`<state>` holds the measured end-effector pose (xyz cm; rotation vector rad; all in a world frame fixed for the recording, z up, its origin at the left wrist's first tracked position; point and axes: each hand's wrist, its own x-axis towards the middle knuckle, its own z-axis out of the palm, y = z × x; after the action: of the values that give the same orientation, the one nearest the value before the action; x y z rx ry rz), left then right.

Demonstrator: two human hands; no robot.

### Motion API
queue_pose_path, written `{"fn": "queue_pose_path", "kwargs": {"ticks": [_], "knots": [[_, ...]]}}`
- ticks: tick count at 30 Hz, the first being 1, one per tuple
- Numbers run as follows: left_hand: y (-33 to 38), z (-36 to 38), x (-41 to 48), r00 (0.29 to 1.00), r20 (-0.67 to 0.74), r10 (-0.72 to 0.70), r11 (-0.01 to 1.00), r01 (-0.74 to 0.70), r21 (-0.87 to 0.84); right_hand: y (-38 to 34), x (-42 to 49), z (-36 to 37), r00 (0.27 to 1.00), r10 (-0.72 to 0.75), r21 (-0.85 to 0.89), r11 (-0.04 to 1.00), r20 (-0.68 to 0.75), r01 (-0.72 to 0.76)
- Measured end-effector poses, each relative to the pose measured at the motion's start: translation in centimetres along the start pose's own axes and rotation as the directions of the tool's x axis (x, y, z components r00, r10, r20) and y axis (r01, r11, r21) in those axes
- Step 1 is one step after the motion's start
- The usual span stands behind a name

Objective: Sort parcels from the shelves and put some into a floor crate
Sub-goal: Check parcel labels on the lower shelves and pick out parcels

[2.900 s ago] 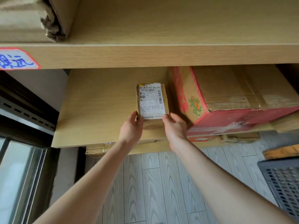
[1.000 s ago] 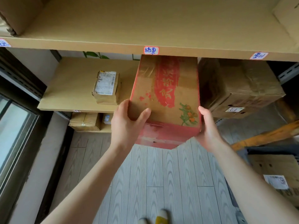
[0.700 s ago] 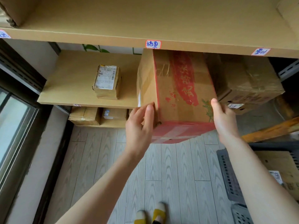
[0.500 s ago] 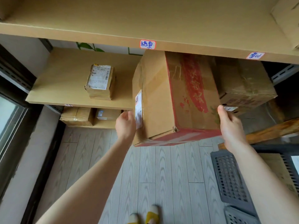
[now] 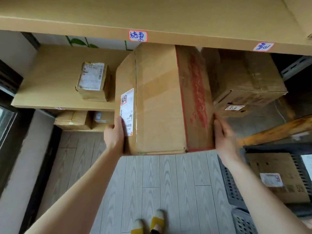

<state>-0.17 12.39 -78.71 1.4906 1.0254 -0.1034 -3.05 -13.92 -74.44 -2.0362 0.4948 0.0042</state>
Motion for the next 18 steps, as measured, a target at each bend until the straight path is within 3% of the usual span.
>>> {"fn": "queue_pose_path", "kwargs": {"ticks": [5,9,13,16,18], "knots": [[0.0,-2.7,-1.2,0.959,-0.067,0.274,0.942,-0.254,0.217,1.5,0.5,2.8,0.940,0.332,0.091,0.937,0.077,-0.339],[0.2,-3.8,-2.0,0.932,-0.080,0.354,0.902,-0.318,0.293,1.8,-1.2,4.2,0.817,0.530,0.357,0.735,0.227,-0.577],[0.3,-4.5,-2.5,0.900,-0.029,0.436,0.825,-0.387,0.412,1.2,-2.7,5.2,0.740,0.585,0.418,0.612,0.332,-0.671],[0.5,-4.8,-2.6,0.898,-0.017,0.440,0.810,-0.389,0.439,0.7,-3.3,5.5,0.719,0.635,0.388,0.610,0.282,-0.691],[0.3,-5.1,-2.8,0.894,-0.010,0.447,0.798,-0.394,0.455,0.6,-4.1,5.5,0.751,0.625,0.380,0.656,0.210,-0.652]]}}
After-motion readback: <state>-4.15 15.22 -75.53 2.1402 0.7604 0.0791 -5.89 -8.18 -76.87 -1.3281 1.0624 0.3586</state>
